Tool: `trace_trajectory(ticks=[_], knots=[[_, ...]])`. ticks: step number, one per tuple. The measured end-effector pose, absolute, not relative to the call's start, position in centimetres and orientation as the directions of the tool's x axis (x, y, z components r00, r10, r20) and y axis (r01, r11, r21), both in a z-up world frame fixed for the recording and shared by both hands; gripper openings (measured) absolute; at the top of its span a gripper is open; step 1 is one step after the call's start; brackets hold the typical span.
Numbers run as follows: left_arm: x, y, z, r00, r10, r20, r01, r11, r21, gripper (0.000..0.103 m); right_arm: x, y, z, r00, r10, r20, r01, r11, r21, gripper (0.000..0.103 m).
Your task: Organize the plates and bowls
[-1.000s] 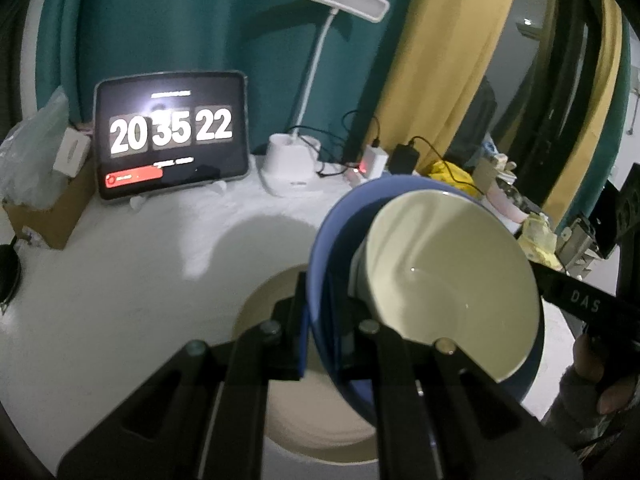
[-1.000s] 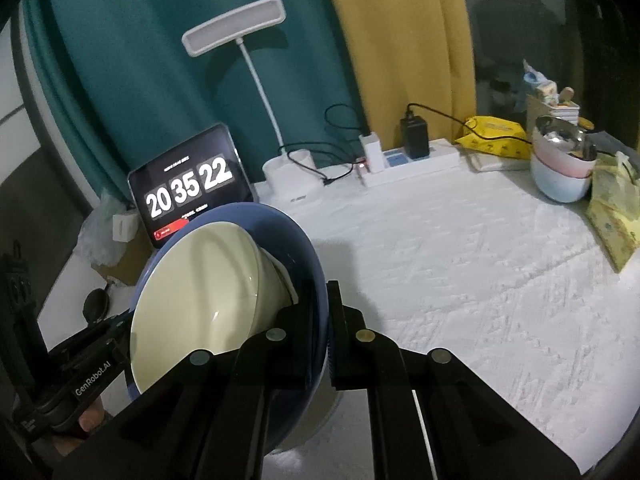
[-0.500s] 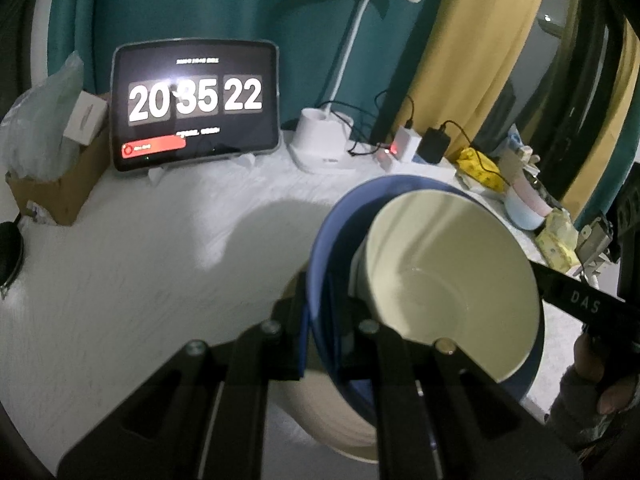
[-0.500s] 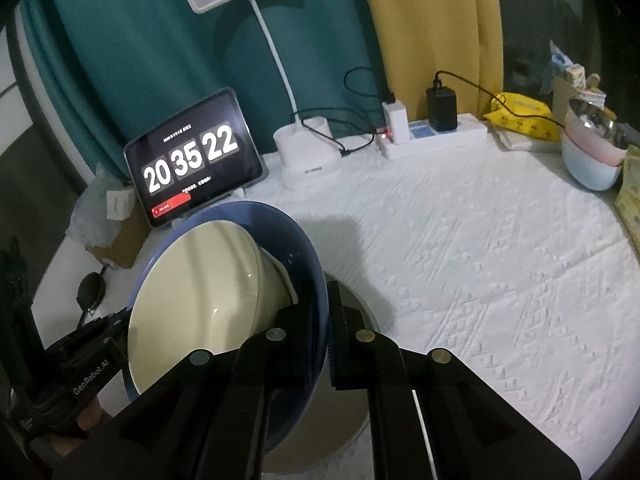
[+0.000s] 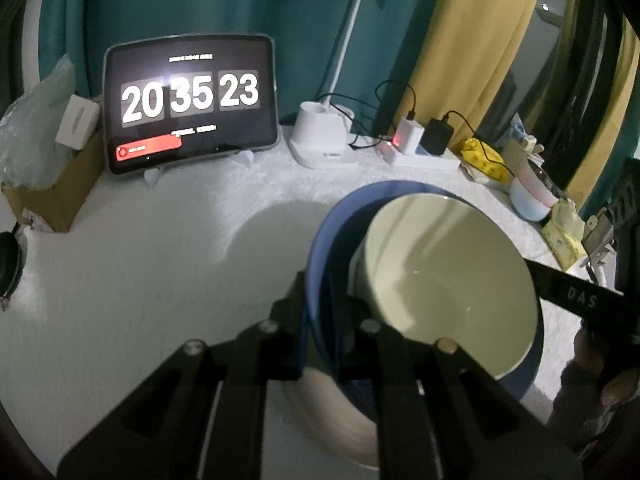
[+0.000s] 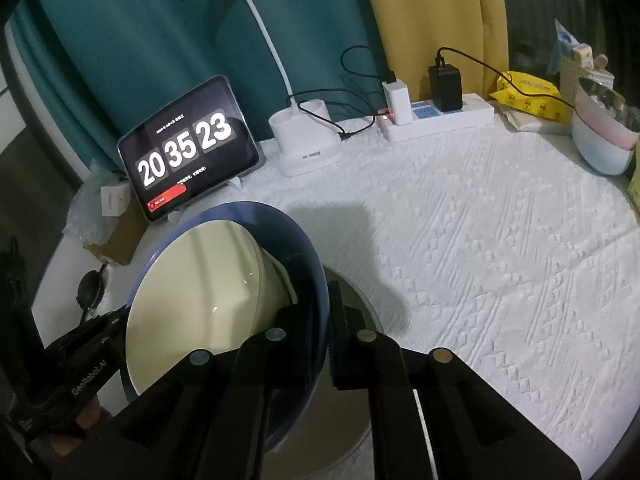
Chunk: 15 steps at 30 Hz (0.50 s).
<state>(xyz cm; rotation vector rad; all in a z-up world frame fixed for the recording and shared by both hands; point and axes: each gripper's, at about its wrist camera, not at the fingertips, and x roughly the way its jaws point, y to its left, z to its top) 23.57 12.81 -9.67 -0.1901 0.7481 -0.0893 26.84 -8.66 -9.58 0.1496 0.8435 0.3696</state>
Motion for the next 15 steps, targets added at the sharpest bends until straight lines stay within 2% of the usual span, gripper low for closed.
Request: trace_trajectory(ticks=[13,15], knots=[[23.74,12.34,-9.45,0.735,-0.120,-0.668,0.006,0.985,-0.170,0.011,27.24,-8.96,-9.96,0.597,0.366,-0.714,-0.253,0.930,0.265,0.010],[23.70,12.33,-9.42,0.737,-0.112,-0.666,0.000,0.986,-0.165,0.013,27.23,-8.99,-9.93,0.600,0.361,-0.714,-0.249,0.932,0.262,0.013]])
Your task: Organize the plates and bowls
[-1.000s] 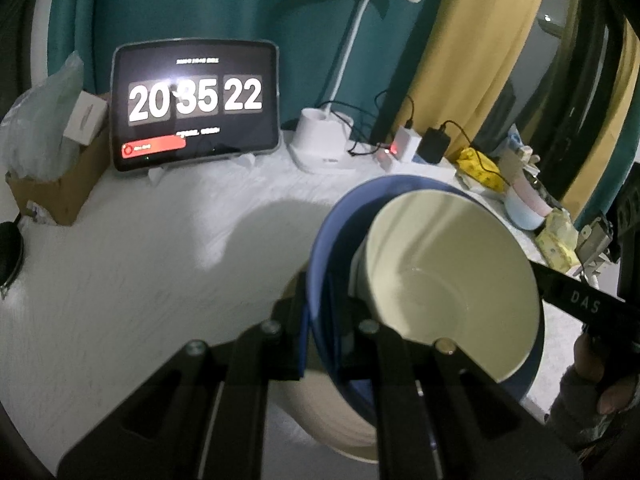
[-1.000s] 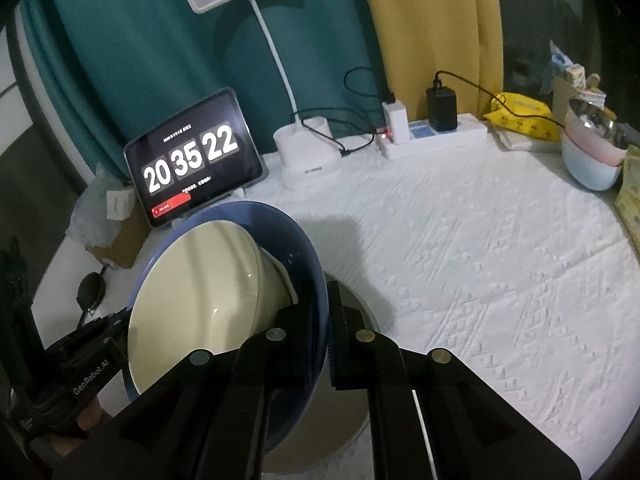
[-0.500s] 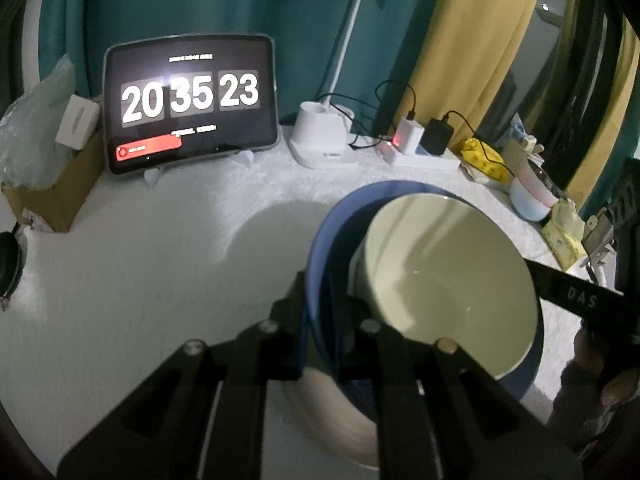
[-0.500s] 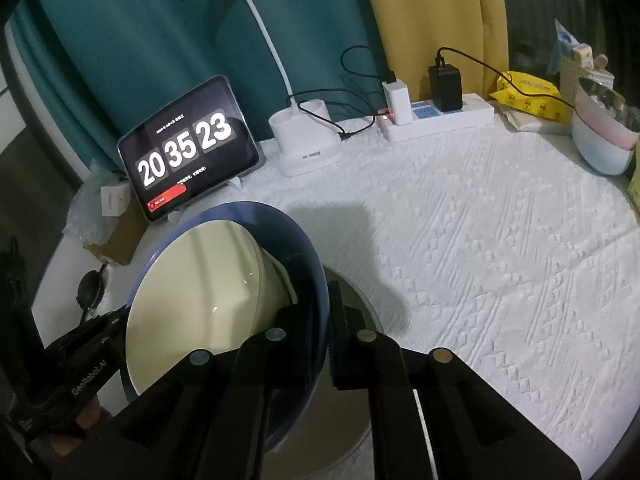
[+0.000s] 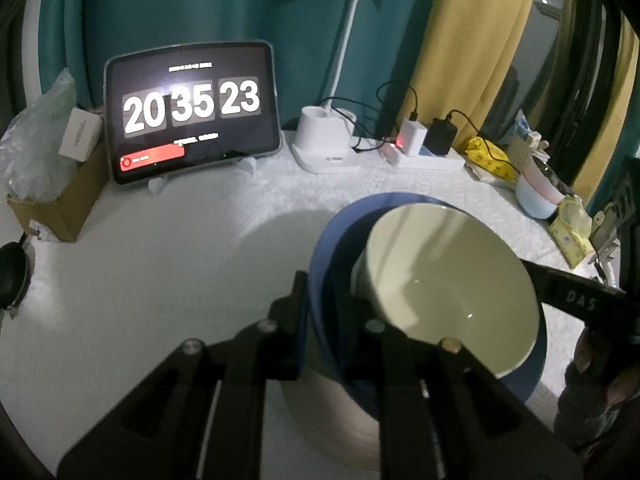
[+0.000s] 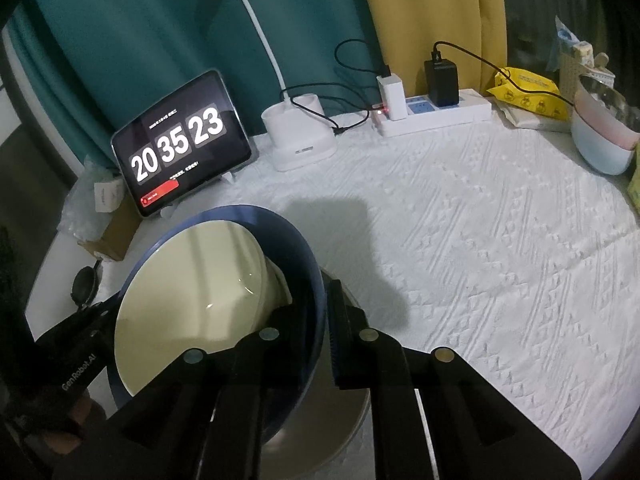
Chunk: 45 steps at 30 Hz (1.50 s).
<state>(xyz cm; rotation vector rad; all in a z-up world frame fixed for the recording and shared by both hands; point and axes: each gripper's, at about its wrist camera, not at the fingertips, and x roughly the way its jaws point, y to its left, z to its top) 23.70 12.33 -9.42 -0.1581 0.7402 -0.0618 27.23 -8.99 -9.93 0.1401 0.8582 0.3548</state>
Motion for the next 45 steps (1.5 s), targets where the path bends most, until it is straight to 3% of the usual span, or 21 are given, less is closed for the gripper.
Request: trace_trajectory(ticks=[6,12,40,45], knots=[[23.3,12.1,-9.1,0.743,-0.072,-0.665,-0.020,0.991,-0.130,0.013,26.8,-9.7,-9.7,0.628,0.324,-0.708,-0.225,0.946,0.233,0.033],[22.3,11.7,-8.1,0.762,-0.040,-0.646,-0.027,0.995,-0.094,0.014,26.0,-10.3,-8.9,0.646,0.308,-0.698,-0.219,0.951,0.217,0.045],[15.5,8.7,-6.4,0.791,0.020,-0.612,-0.037,0.999,-0.014,0.017,19.8,-11.6,-6.4,0.706,0.297,-0.643,-0.236,0.955,0.182,0.048],[14.1,7.7,-5.9,0.800,0.010,-0.600,-0.022,1.000,-0.013,0.023,18.4,-12.0,-6.0,0.723,0.284,-0.630,-0.236,0.958,0.161,0.049]])
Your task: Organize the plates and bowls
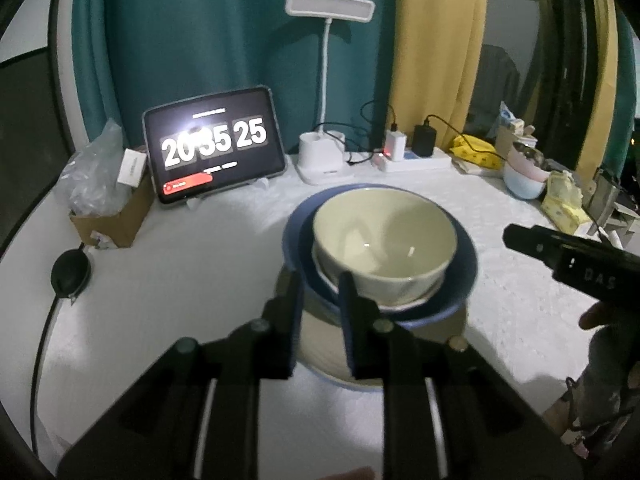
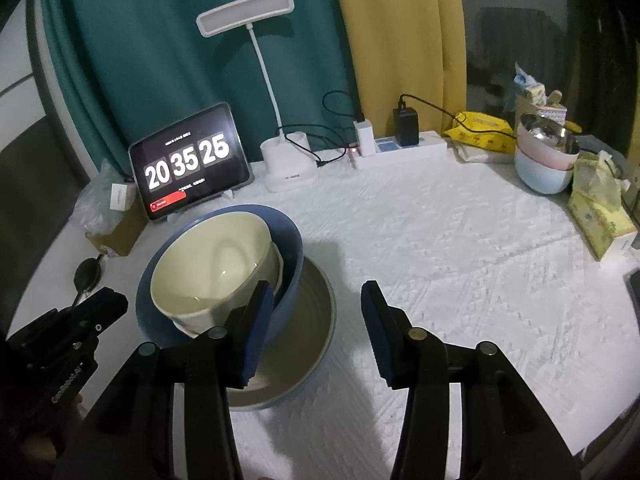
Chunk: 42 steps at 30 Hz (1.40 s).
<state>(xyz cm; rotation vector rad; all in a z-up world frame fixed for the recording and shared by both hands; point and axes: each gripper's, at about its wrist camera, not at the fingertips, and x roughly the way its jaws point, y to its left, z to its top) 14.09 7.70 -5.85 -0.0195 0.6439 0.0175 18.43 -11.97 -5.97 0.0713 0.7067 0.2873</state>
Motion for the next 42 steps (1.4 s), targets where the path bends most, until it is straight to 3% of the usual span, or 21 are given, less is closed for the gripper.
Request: trace_trajectory(ticks=[1,2,3,16,20,21,42], knots=[[13.8,7.5,-5.8,0.803,0.007,-0.596,-0.017,1.000,-0.012,0.029,18.1,-12.1,-5.9,0.727,0.282,-0.627,-0.237,0.959,0.157,0.051],[13.5,7.3,-5.6,0.806,0.002,-0.591,-0.013,1.000,-0.015,0.052,17.8,-12.2,-5.8,0.731,0.278,-0.623,-0.236,0.960,0.151,0.053],[13.2,7.1,-5.5,0.810,-0.010,-0.586,-0.005,1.000,-0.025,0.064,17.6,-12.3,-5.7,0.736,0.277,-0.618,-0.237,0.960,0.148,0.057],[9.6,5.1,-3.5,0.859,-0.003,-0.512,-0.009,1.000,-0.021,0.066,14.2,-14.0,-4.0,0.786,0.256,-0.563,-0.231,0.966,0.116,0.061],[8.5,4.8,-2.8,0.874,-0.002,-0.485,-0.012,1.000,-0.024,0.090,13.0,-14.5,-3.5,0.797,0.250,-0.550,-0.226,0.968,0.111,0.061],[8.2,4.8,-2.6,0.877,-0.003,-0.480,-0.010,1.000,-0.024,0.091,12.8,-14.6,-3.4,0.799,0.248,-0.547,-0.226,0.968,0.109,0.061],[2.9,1.8,1.8,0.947,-0.012,-0.320,0.011,1.000,-0.004,0.092,6.1,-17.3,1.2,0.887,0.204,-0.414,-0.192,0.979,0.072,0.062]])
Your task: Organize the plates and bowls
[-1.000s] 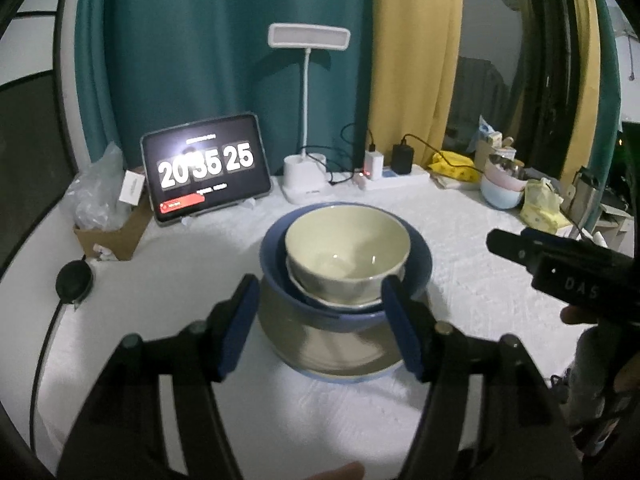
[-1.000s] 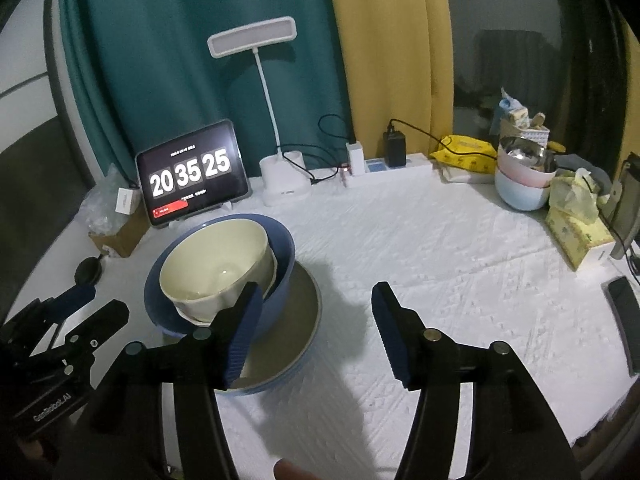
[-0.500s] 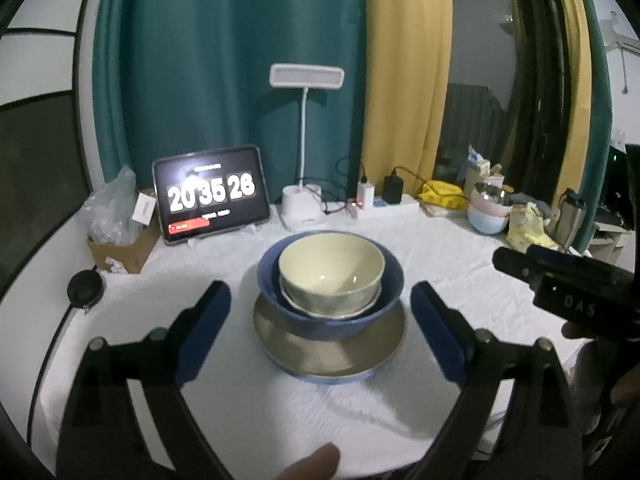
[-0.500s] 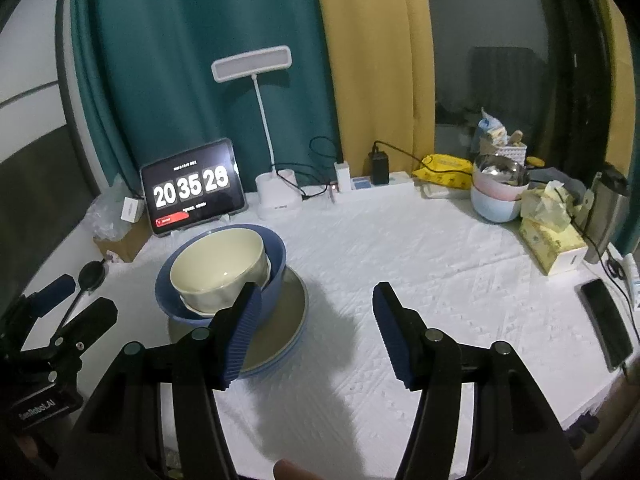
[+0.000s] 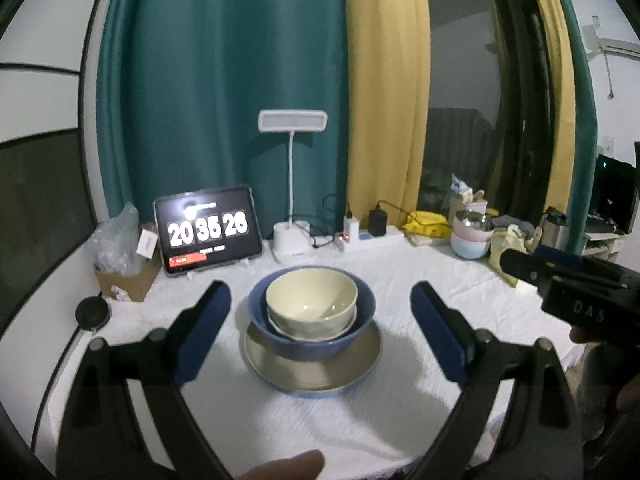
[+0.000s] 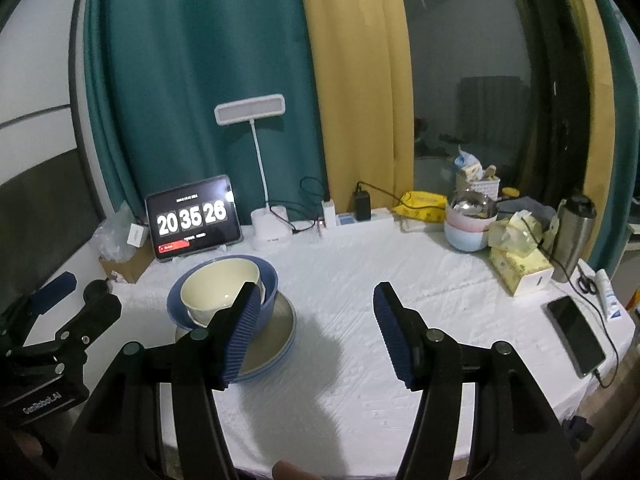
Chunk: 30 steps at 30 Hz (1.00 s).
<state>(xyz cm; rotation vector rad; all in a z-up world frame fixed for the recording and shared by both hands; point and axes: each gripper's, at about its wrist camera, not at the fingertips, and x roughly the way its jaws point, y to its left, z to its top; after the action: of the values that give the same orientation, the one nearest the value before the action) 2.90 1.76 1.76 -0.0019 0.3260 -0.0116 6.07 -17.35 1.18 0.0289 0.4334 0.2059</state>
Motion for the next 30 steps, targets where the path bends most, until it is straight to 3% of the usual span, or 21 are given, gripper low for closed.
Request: trace_trajectory(ticks=[7,30], knots=[[1.2,1.1,3.4,0.970,-0.004,-0.242,0.005,1.000,0.004,0.092,4.2,-17.6,2.6,0.910,0.193,-0.368,-0.188,0.981,0.049,0.063],[-1.2,1.7,5.8,0.981,0.041,-0.192,-0.040,0.999,0.005,0.092,0.9,-17.9,5.5,0.942,0.178,-0.285,-0.179,0.984,0.022,0.064]])
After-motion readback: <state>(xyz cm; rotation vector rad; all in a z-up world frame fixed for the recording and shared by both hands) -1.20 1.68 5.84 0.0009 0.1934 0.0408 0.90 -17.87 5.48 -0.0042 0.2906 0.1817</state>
